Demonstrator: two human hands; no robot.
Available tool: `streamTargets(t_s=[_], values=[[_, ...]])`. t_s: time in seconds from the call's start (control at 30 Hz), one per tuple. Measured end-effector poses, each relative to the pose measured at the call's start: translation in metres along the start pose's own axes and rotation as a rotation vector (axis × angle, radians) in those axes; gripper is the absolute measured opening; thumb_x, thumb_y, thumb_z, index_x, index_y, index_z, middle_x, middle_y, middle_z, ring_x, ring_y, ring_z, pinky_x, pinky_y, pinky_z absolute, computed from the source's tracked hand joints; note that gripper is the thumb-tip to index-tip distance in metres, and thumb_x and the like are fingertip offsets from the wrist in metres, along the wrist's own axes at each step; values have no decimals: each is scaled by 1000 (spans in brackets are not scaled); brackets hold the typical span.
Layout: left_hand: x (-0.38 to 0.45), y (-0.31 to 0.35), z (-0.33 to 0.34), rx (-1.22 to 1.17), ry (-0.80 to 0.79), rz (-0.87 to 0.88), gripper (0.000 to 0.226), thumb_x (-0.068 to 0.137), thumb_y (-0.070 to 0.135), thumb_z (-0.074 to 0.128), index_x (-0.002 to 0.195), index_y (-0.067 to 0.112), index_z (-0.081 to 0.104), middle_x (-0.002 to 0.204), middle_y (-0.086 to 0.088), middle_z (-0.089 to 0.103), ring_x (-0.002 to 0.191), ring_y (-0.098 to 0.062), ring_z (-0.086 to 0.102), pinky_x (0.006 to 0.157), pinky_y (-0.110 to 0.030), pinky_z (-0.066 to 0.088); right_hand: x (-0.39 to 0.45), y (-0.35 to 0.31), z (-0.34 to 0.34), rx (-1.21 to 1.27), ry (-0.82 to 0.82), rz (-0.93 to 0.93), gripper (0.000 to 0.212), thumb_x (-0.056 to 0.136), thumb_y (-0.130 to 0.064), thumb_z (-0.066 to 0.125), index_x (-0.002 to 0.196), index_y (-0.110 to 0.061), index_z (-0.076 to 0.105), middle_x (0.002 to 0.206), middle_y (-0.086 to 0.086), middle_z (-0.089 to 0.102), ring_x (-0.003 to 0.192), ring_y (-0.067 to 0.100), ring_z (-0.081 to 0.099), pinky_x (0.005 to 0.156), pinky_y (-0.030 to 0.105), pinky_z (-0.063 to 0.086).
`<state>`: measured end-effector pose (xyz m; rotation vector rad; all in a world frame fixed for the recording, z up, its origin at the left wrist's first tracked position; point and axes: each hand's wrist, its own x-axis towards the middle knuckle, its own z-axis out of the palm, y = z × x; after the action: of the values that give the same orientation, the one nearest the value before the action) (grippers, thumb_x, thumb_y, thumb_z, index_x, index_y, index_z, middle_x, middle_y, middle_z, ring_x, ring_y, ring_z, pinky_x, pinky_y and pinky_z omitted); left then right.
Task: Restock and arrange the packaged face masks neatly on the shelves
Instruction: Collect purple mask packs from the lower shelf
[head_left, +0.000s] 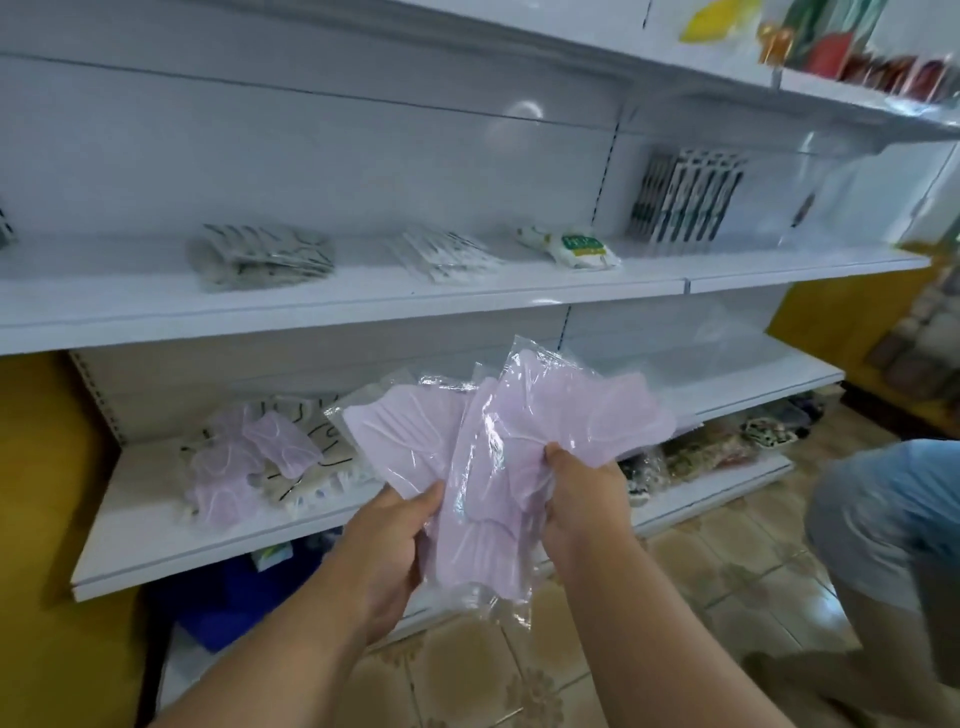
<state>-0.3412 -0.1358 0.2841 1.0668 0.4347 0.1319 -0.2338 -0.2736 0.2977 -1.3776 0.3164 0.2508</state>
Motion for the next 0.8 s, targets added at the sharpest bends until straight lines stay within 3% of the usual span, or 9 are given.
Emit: streamTargets(t_s=[0.07, 0.1, 0.27, 0.37, 0.47, 0.6, 0.73, 0.8], values=[[-5, 12, -9, -8, 6, 32, 25, 102, 14, 53, 123, 9, 67, 110, -8, 76, 102, -25, 73, 97, -47, 53, -11, -4, 13, 13, -24, -2, 24, 93, -17, 69, 111, -5, 58, 76, 5, 56, 58, 19, 52, 45, 24, 43], [-6, 16, -16, -25, 23, 38, 25, 102, 12, 52, 121, 8, 68, 112, -10, 75, 103, -28, 72, 100, -50, 51, -14, -6, 17, 25, -35, -1, 23, 92, -16, 69, 110, -6, 58, 76, 5, 57, 58, 20, 53, 43, 22, 43], [-21, 46, -22, 21, 13, 84, 24, 100, 7, 52, 119, 6, 67, 108, -13, 76, 96, -28, 74, 76, -39, 60, -28, -36, 42, 169, -79, -51, 8, 94, -7, 64, 99, -13, 62, 87, 5, 66, 76, 23, 63, 69, 31, 51], [-18, 66, -14, 170, 88, 190, 17, 95, 1, 59, 107, 7, 70, 91, -8, 78, 82, -23, 76, 68, -35, 61, -31, -58, 59, 143, -154, -80, 11, 94, -8, 65, 103, -11, 60, 84, 5, 63, 73, 22, 60, 68, 32, 50], [-5, 85, -4, 275, 216, 277, 20, 91, 0, 66, 105, 12, 72, 88, -2, 78, 85, -24, 75, 84, -44, 59, -25, -74, 69, 113, -248, -63, 13, 93, -5, 63, 102, -9, 55, 76, 9, 57, 63, 24, 54, 58, 31, 45], [17, 95, 22, 308, 335, 361, 26, 89, -1, 64, 108, 17, 69, 94, 1, 76, 93, -22, 71, 88, -37, 55, 2, -100, 59, 101, -359, -32, 19, 89, 3, 63, 103, -5, 54, 86, 16, 59, 66, 29, 58, 53, 37, 53], [42, 96, 61, 264, 376, 430, 19, 88, 7, 68, 95, 25, 69, 99, 1, 77, 95, -21, 71, 91, -41, 55, 31, -128, 45, 94, -492, -60, 37, 85, 4, 71, 120, 2, 60, 103, 19, 73, 87, 34, 73, 83, 51, 59], [49, 97, 83, 258, 295, 494, 21, 85, 15, 74, 100, 30, 73, 100, 7, 77, 98, -18, 72, 91, -43, 55, 42, -141, 41, 57, -555, -79, 45, 83, 2, 75, 124, 1, 58, 104, 19, 74, 89, 33, 73, 85, 55, 58]])
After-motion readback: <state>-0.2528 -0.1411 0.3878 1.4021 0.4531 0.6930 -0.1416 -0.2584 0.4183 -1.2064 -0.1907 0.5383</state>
